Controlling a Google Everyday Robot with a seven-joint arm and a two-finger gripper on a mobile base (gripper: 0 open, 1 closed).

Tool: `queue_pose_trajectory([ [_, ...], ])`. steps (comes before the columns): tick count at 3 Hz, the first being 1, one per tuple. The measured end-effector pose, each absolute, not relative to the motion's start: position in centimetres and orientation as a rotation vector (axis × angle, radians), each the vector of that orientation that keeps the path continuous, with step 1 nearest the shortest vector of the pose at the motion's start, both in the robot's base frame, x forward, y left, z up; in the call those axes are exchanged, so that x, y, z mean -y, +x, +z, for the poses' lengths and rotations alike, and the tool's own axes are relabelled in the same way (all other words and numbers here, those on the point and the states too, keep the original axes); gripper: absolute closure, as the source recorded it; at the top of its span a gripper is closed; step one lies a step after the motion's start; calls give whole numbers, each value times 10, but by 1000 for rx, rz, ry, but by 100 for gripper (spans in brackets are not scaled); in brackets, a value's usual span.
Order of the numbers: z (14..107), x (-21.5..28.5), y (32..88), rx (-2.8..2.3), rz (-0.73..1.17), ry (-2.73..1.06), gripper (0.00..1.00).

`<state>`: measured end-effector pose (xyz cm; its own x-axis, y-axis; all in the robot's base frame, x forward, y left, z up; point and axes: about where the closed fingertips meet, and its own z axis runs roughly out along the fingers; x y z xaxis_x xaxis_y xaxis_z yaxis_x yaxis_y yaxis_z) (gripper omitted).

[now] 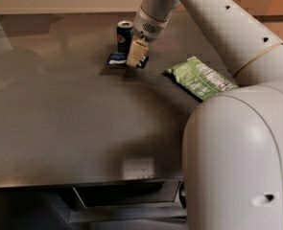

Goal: Move rxbar blueberry near pepsi can

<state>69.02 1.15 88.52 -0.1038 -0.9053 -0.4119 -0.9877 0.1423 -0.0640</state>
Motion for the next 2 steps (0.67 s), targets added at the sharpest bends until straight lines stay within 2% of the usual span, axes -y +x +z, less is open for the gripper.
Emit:
queue_pose_trajectory([
  [1, 875, -20, 702, -2084, 295, -1828, 82],
  [2, 868, -22, 715, -2107, 259, -1812, 58],
])
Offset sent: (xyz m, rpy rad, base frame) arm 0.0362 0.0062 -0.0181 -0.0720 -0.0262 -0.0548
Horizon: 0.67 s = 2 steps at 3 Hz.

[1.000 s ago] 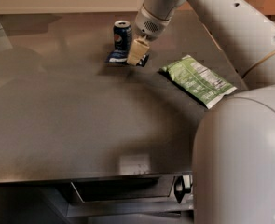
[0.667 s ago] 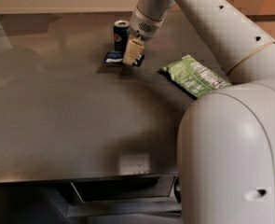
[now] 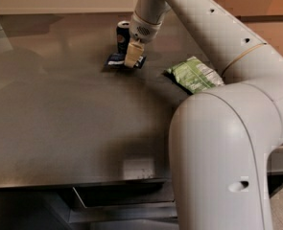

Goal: Move rxbar blueberry near pepsi can

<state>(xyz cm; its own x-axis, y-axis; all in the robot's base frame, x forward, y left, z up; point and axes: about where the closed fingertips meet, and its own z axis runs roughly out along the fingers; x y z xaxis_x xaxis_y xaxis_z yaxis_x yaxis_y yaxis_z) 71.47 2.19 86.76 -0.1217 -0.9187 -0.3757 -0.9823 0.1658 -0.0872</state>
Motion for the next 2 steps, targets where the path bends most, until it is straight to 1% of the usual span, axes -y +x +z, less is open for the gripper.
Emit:
queue_pose_trajectory([
  [2, 858, -4, 730, -2171, 202, -1730, 13],
])
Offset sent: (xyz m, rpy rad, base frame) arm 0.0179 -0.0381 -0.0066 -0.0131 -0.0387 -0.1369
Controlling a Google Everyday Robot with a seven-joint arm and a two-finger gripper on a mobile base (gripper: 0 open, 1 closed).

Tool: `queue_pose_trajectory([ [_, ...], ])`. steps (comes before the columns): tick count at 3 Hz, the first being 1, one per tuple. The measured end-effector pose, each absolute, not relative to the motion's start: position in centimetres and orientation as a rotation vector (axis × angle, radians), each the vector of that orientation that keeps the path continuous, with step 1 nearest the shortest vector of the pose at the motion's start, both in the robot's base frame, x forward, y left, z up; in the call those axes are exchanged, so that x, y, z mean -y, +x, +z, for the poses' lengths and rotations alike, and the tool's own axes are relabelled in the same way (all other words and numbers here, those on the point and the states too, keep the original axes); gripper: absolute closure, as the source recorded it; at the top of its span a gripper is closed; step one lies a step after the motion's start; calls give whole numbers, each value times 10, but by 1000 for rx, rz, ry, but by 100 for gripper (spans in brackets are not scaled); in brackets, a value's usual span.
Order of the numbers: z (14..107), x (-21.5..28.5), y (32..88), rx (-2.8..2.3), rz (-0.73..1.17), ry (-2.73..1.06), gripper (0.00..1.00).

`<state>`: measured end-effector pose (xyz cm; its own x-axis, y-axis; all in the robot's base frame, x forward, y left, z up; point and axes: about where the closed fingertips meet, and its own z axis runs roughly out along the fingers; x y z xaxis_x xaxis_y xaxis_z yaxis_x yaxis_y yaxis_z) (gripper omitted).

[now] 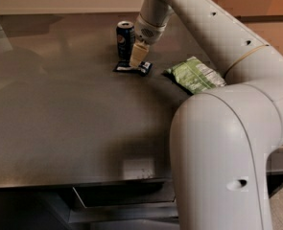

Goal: Move rxbar blueberry near pepsi can

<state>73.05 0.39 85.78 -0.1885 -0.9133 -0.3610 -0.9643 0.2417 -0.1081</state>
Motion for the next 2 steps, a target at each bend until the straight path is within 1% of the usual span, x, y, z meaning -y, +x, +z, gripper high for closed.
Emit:
queue_pose_trajectory([
  [1, 855, -6, 732, -2170, 205, -1732, 0],
  [2, 855, -6, 732, -2170, 205, -1732, 0],
])
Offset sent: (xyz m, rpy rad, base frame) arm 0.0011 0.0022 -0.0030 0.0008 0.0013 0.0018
